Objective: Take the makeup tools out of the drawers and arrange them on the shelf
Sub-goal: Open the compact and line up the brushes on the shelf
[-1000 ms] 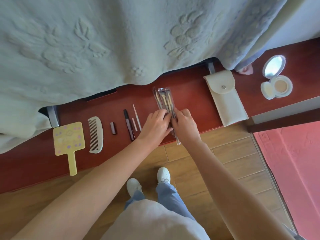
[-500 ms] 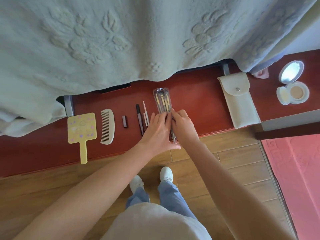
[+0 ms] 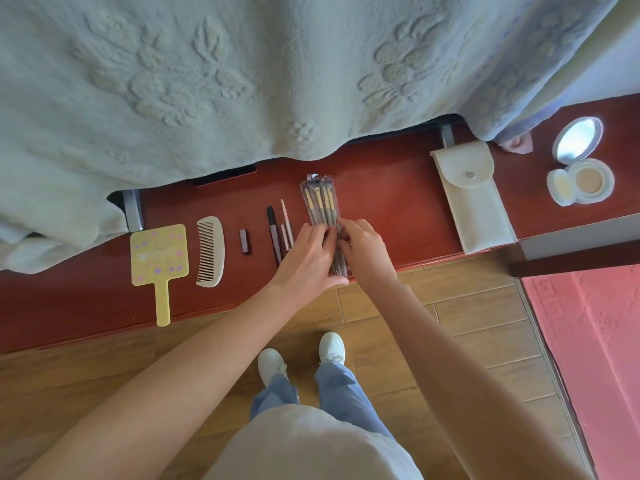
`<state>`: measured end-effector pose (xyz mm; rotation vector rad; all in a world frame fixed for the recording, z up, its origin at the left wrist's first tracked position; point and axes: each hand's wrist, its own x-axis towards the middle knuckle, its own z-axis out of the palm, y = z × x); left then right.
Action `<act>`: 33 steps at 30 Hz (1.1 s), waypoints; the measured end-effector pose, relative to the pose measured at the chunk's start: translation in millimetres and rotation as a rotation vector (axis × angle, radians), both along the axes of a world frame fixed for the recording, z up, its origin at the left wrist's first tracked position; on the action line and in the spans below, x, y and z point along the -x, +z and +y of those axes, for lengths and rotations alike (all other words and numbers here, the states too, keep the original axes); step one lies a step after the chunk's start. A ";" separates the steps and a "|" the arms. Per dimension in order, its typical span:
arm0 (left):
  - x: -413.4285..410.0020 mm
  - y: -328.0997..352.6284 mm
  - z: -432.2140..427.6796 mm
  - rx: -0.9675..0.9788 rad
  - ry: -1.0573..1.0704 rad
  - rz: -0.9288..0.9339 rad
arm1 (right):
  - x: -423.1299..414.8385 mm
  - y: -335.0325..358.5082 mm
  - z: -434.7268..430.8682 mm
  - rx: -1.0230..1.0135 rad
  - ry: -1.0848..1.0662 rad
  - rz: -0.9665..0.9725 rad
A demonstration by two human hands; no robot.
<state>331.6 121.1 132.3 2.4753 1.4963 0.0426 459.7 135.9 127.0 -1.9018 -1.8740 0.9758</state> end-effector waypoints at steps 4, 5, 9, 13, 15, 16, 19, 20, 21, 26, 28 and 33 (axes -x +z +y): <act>-1.7 9.5 1.3 -0.084 0.021 -0.032 | -7.5 3.9 -1.6 -0.014 -0.040 0.066; -4.5 12.4 2.8 -0.104 0.018 -0.040 | -12.2 6.6 -2.6 -0.029 -0.057 0.087; -30.4 17.4 16.1 -0.113 -0.056 -0.099 | -51.8 22.1 -6.4 -0.125 -0.164 0.088; -74.8 15.9 36.0 -0.040 -0.171 -0.242 | -118.5 35.4 -10.4 -0.165 -0.341 0.024; -99.6 14.9 44.0 0.012 -0.160 -0.328 | -152.3 37.6 -12.8 -0.167 -0.441 -0.041; -112.6 13.0 47.7 0.034 -0.150 -0.359 | -167.4 36.8 -13.4 -0.177 -0.476 -0.088; -148.1 2.9 54.9 0.027 -0.152 -0.392 | -198.3 30.6 -10.4 -0.150 -0.505 -0.218; -157.2 -1.1 56.0 0.010 -0.165 -0.369 | -203.7 27.8 -8.2 -0.122 -0.496 -0.234; -164.6 -4.9 56.2 -0.004 -0.185 -0.329 | -207.1 24.6 -5.5 -0.094 -0.480 -0.234; -177.3 -15.3 48.4 0.006 -0.256 -0.232 | -207.9 7.4 4.8 -0.027 -0.398 -0.155; -171.5 -15.7 45.2 0.025 -0.238 -0.236 | -203.3 4.8 4.4 -0.014 -0.398 -0.124; -135.6 -16.7 30.9 0.030 -0.176 -0.248 | -177.2 0.4 -7.9 0.006 -0.344 -0.015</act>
